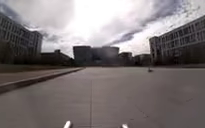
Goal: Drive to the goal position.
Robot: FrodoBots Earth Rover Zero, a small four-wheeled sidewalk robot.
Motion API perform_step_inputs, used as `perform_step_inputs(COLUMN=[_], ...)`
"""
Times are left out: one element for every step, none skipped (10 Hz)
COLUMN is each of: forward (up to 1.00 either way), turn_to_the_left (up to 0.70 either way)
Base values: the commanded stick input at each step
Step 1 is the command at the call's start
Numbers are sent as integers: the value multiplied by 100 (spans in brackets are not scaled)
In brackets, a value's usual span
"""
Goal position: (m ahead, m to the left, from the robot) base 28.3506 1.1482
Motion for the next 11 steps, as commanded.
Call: perform_step_inputs(forward=[100,100,100,100,100,100,100,100,100,100,100], turn_to_the_left=[0,0,0,0,0,0,0,-2,-7,-1,0])
